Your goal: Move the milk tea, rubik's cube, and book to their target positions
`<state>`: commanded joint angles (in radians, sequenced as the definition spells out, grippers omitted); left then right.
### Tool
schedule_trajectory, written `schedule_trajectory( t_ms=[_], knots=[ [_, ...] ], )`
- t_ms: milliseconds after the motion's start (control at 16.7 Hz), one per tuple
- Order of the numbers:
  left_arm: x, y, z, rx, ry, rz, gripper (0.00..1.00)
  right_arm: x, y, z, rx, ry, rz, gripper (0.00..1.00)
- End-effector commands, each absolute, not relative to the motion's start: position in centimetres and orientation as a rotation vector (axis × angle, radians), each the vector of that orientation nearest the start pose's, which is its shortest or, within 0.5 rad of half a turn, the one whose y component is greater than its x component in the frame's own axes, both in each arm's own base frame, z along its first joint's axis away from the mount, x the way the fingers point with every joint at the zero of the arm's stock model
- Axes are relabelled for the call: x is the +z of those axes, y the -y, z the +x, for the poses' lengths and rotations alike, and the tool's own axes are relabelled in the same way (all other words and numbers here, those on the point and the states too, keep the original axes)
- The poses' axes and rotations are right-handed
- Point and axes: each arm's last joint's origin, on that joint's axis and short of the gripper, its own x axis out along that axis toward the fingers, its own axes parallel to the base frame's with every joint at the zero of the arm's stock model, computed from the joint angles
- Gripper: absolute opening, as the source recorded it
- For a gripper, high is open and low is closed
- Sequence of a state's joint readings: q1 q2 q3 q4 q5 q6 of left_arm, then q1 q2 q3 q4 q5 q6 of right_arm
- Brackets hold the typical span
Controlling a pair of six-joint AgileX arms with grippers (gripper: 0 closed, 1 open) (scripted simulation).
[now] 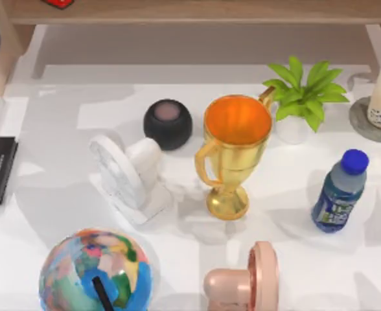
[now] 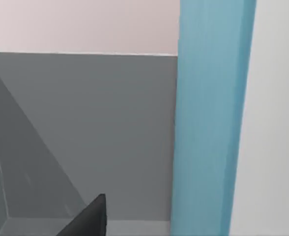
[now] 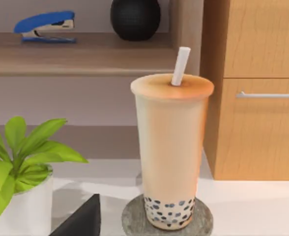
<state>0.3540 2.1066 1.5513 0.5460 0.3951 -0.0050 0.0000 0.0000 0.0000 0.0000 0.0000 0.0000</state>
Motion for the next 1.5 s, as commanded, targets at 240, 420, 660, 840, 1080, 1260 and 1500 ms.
schedule_trajectory(
  t_ms=[240, 420, 660, 840, 1080, 1260, 1500],
  knots=[
    [24.7, -16.7, 46.8, -0.017, -0.004, -0.021, 0.55, 16.0, 0.1, 10.6, 0.0, 0.0, 0.0, 1.0],
    [24.7, -16.7, 46.8, -0.017, -0.004, -0.021, 0.32, 16.0, 0.1, 10.6, 0.0, 0.0, 0.0, 1.0],
    [24.7, -16.7, 46.8, -0.017, -0.004, -0.021, 0.02, 16.0, 0.1, 10.6, 0.0, 0.0, 0.0, 1.0],
    [24.7, -16.7, 46.8, -0.017, -0.004, -0.021, 0.0, 16.0, 0.1, 10.6, 0.0, 0.0, 0.0, 1.0],
    [24.7, -16.7, 46.8, -0.017, -0.004, -0.021, 0.0, 16.0, 0.1, 10.6, 0.0, 0.0, 0.0, 1.0],
    [24.9, -16.8, 46.7, -0.013, -0.002, -0.019, 0.0, 16.0, 0.1, 10.6, 0.0, 0.0, 0.0, 1.0],
    [25.8, -16.8, 45.8, -0.014, -0.002, -0.019, 0.0, 16.0, 0.1, 10.6, 0.0, 0.0, 0.0, 1.0]
  ],
)
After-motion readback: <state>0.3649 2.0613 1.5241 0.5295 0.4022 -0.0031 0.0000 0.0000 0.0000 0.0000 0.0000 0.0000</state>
